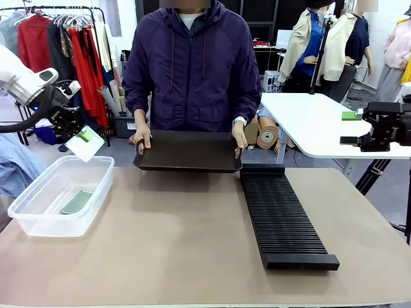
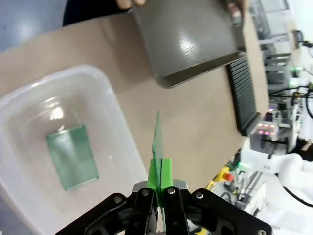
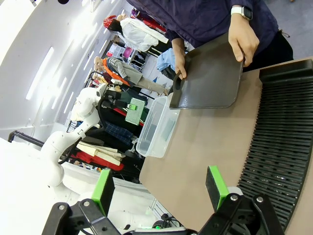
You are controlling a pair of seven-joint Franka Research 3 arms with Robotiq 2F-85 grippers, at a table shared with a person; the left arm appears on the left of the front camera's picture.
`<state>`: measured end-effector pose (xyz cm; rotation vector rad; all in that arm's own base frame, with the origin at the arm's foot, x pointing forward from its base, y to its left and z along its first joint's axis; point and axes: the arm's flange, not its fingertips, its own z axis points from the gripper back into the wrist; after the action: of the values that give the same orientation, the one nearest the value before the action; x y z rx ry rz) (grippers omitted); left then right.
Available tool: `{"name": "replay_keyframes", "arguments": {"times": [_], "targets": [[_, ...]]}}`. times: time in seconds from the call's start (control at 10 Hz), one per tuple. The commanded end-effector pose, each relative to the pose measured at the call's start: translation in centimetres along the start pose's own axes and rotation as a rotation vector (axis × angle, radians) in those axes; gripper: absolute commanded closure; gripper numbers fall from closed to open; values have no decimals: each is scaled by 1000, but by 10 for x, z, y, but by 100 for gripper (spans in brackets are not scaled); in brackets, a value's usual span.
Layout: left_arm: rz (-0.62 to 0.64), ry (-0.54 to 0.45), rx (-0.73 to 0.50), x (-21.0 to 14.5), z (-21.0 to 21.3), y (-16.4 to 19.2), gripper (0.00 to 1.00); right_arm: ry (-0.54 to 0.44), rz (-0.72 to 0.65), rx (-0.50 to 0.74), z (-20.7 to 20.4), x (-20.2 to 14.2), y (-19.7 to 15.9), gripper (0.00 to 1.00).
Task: Sort PCBs into racks and boxes based on the side picked up.
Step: If the short side of the Blank PCB is picked up, insert it into the PCB Rack ; if the long side is picked up, place it in the Organizing box.
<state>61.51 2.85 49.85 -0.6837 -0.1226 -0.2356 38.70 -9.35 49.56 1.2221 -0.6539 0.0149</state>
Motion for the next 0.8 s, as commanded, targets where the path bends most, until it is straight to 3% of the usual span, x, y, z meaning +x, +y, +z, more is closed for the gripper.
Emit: {"name": "replay_keyframes", "arguments": {"times": [0.0,0.2,0.7], "targets": [[48,56,72,2,6,1,100,-12,6,3,-1,1,2,0],[70,91,160,-1,8,7,100,-12,6,3,-1,1,2,0],[33,55,184,-6,-4,24,100,-12,6,3,-1,1,2,0]]}}
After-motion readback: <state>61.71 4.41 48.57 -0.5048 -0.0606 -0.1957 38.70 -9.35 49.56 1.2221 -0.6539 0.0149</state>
